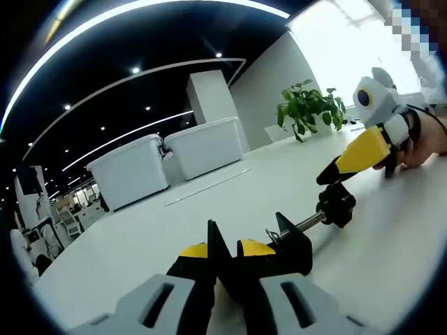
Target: Clamp the fixed fixture on the desktop, loosen the retaining clip, secure it to the edge of the desk, and tighten the retaining clip.
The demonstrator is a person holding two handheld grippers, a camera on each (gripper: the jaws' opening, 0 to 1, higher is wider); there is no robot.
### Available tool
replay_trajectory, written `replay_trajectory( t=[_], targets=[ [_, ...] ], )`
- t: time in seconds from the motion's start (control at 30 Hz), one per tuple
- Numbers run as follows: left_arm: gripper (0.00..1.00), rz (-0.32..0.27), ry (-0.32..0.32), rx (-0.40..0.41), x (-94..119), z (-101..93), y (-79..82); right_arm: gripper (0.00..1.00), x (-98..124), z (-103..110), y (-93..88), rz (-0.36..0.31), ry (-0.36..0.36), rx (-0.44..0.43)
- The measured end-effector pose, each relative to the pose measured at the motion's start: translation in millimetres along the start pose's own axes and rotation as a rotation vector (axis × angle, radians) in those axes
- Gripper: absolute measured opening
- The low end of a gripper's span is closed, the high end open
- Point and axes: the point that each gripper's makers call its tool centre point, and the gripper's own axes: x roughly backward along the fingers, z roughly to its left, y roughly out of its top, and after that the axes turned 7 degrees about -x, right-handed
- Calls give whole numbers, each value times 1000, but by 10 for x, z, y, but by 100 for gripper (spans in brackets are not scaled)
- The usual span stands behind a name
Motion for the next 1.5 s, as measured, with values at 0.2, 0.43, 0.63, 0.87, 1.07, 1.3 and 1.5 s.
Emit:
replay_trajectory(
  t=[0.2, 0.43, 0.63, 0.87, 1.07, 1.3, 1.5],
  targets=[
    [12, 2, 5, 13, -14, 21, -18, 21, -40, 17, -51, 30, -5, 20],
    [12, 0, 6, 13, 23, 3, -12, 19, -67, -23, -88, 56, -17, 49],
    [12, 0, 8, 13, 6, 15, -12, 18, -60, 14, -91, 51, -8, 124],
    [12, 0, 10, 15, -13, 32, -19, 18, -59, 61, -81, 55, -12, 314],
    [12, 1, 11, 17, -25, 53, -29, 18, -67, 135, -89, 69, -31, 583],
    [12, 1, 11, 17, -35, 59, -33, 18, -69, 138, -88, 70, -36, 624],
    [13, 0, 21, 16, -36, 67, -37, 19, -85, 167, -93, 84, -55, 812]
  ],
)
